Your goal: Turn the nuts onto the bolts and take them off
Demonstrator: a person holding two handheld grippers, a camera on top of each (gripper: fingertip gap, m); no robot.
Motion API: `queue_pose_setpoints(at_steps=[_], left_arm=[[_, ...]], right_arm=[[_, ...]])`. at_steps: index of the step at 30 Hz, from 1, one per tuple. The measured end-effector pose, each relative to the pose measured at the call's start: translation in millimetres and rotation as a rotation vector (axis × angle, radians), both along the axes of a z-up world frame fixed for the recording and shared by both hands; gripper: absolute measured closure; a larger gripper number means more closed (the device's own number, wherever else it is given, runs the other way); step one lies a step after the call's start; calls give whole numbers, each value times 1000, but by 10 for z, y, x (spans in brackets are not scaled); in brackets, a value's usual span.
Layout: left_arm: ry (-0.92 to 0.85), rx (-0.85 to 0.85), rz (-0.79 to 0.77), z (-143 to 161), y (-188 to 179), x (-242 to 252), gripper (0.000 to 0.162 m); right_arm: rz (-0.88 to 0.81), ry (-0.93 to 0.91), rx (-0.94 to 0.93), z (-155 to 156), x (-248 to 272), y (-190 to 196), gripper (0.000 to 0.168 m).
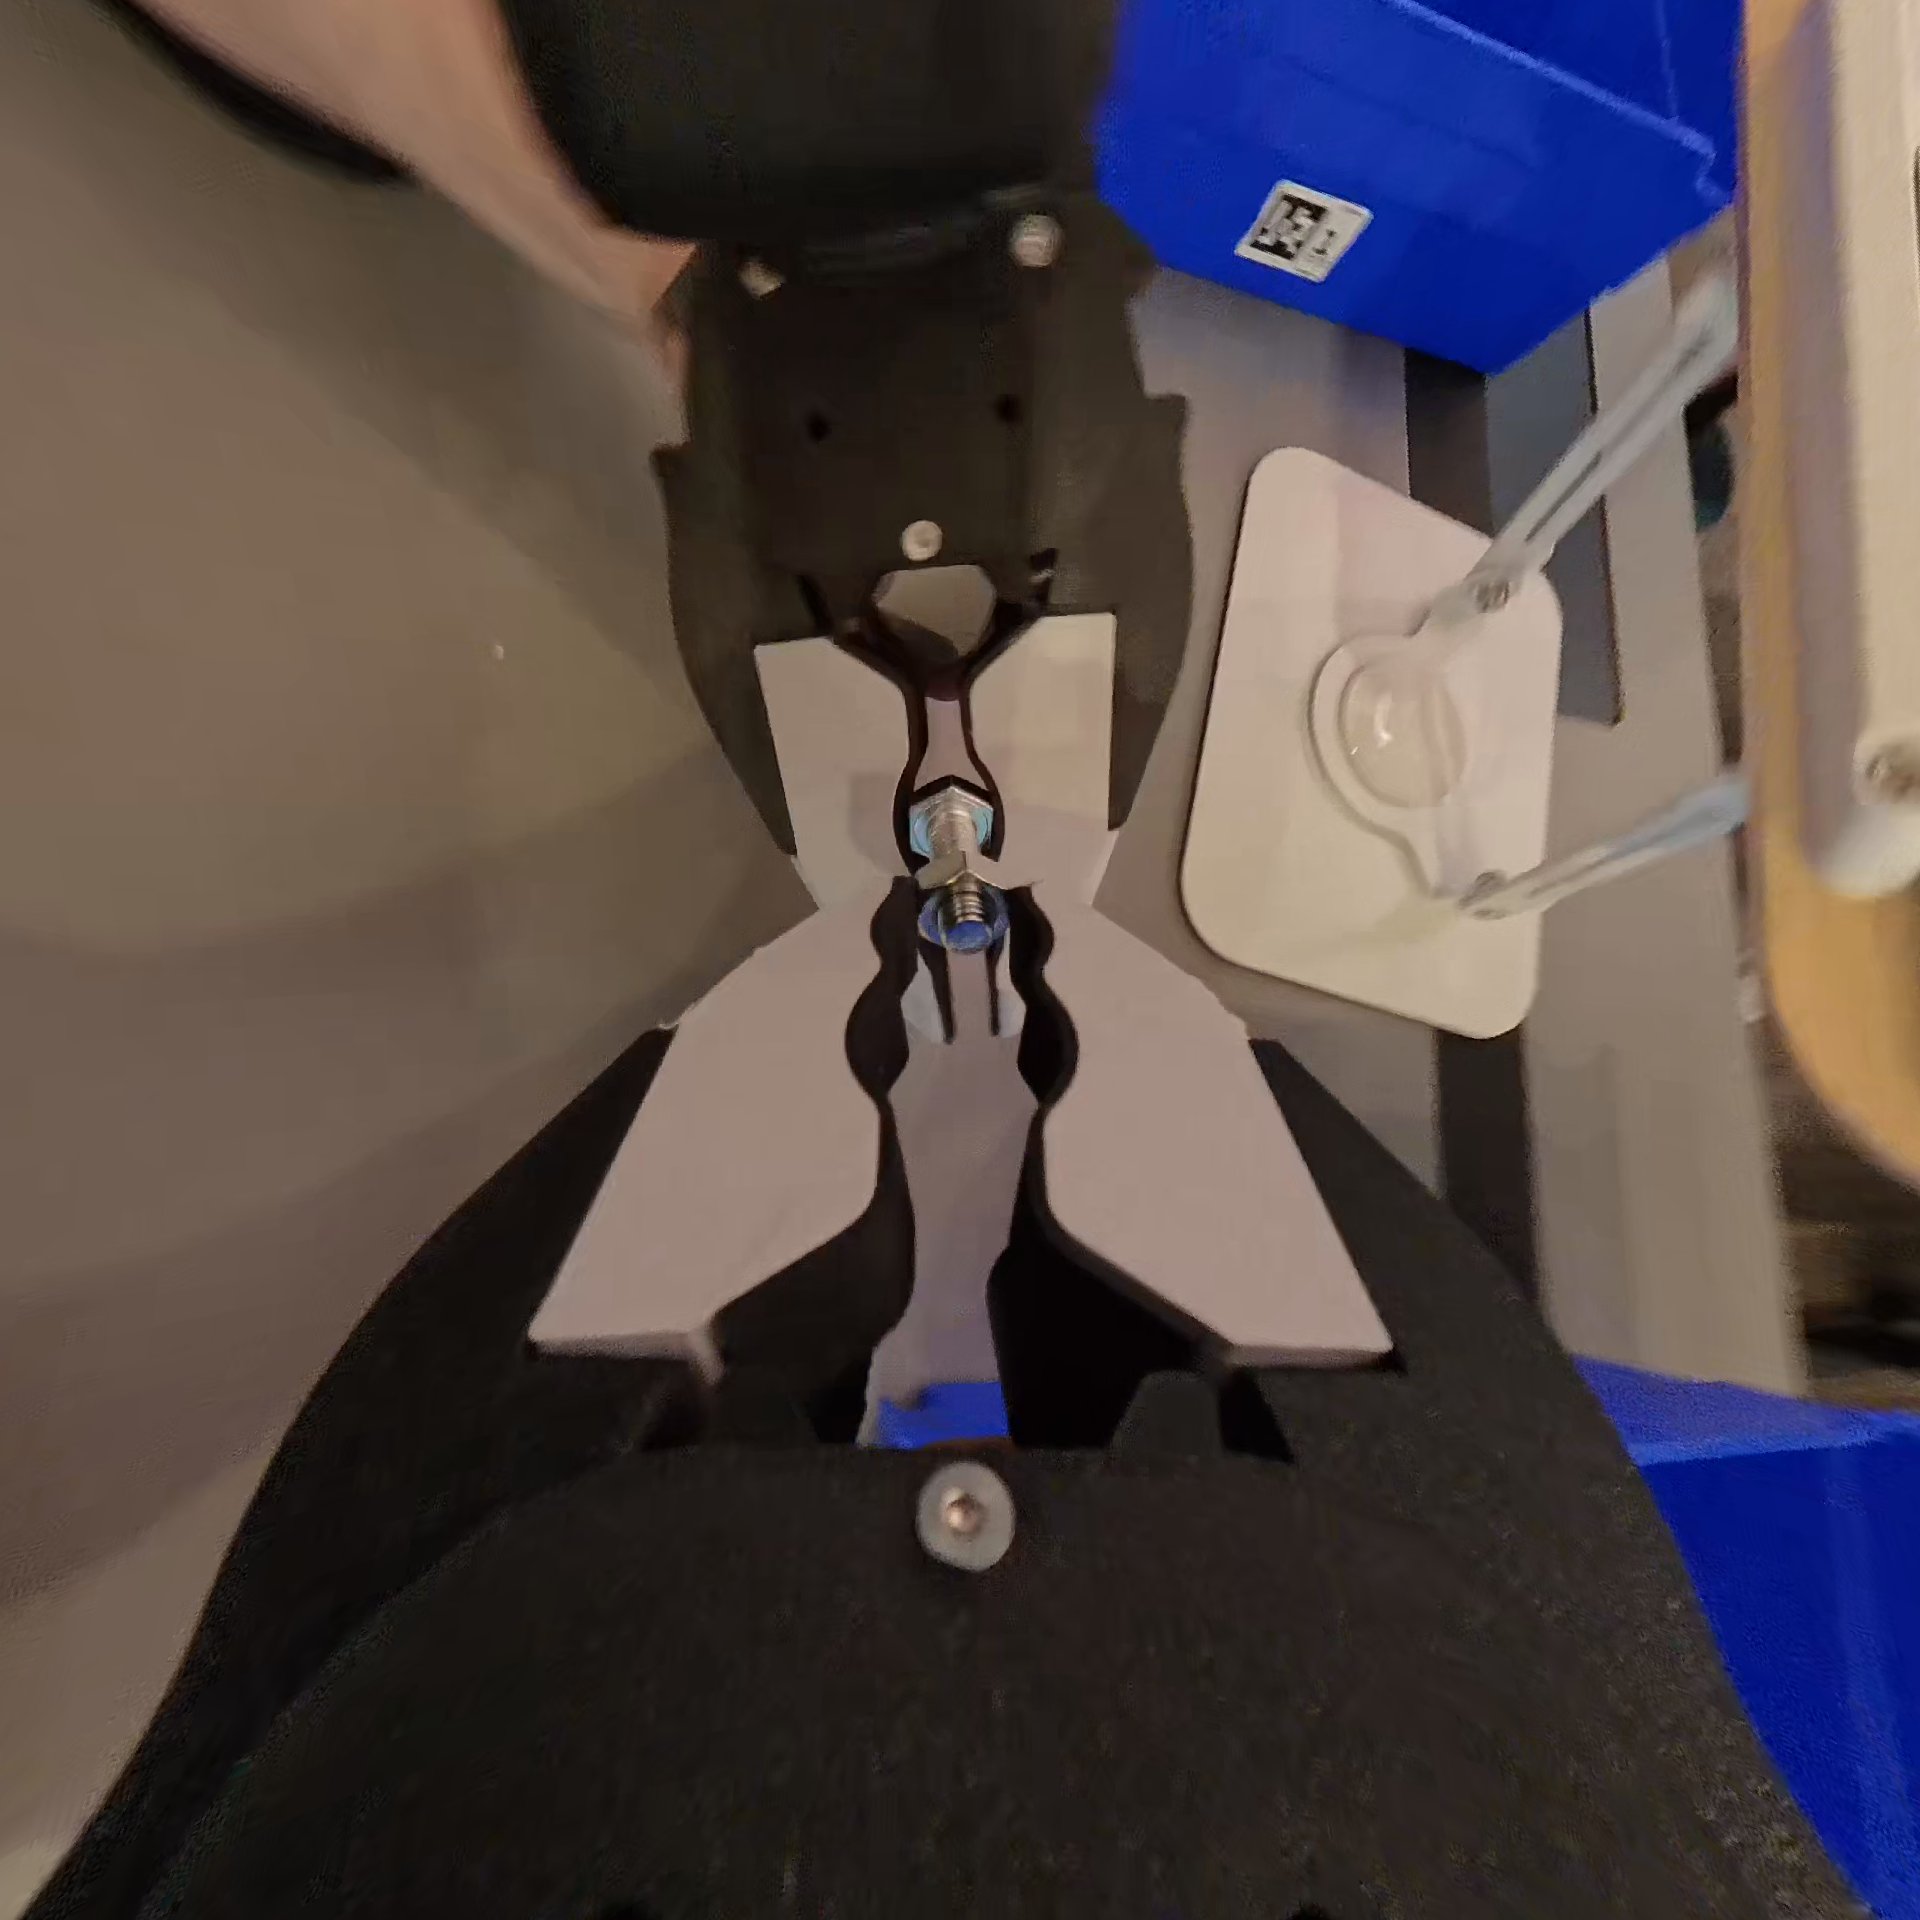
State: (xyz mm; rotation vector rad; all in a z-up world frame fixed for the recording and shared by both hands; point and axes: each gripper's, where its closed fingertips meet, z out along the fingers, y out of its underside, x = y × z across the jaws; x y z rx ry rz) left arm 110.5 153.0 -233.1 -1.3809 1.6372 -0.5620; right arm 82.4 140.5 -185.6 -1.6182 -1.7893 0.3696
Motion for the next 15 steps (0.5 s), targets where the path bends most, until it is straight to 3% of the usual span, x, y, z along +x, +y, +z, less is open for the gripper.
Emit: queue_pose_setpoints(at_steps=[8,12,13,15], left_arm=[[33,138,112,-15,181,-33,152],[62,157,95,-82,148,-12,152],[48,149,93,-58,139,-2,152],[38,122,84,-28,127,1,152]], right_arm=[[-521,479,-783,-39,-9,60,151],[-537,531,-785,-98,14,15,150],[-518,513,-752,-105,22,2,136],[-462,507,-669,-48,38,-9,130]])
